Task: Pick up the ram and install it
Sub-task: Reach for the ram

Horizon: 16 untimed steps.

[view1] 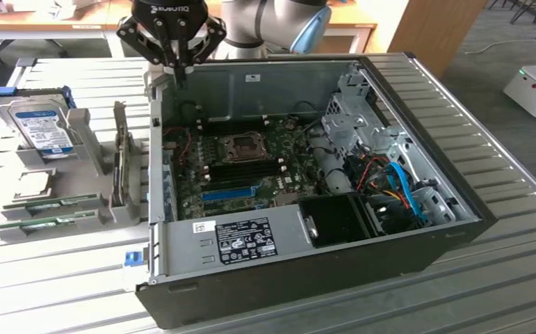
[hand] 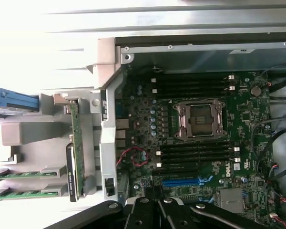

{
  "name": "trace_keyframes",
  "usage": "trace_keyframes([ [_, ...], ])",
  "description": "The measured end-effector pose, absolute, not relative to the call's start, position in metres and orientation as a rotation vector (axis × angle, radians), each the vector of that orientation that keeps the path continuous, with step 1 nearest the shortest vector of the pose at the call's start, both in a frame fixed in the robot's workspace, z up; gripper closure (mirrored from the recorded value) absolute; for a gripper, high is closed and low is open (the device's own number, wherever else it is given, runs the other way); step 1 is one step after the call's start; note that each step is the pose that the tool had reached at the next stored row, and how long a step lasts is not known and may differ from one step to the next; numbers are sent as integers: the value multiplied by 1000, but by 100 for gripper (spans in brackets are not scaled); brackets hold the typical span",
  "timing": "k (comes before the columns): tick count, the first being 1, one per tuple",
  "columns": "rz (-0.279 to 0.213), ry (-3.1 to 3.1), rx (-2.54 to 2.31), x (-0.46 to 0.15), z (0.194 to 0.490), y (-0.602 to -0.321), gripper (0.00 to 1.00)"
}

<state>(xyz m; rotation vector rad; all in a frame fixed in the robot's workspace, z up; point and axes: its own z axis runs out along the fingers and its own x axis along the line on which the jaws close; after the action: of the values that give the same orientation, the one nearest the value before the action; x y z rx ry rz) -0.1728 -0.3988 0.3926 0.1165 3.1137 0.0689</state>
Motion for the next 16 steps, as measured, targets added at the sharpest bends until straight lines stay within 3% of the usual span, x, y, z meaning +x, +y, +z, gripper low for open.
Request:
trace_keyframes([
  [16,69,3114,117,-199,391,-399,89],
])
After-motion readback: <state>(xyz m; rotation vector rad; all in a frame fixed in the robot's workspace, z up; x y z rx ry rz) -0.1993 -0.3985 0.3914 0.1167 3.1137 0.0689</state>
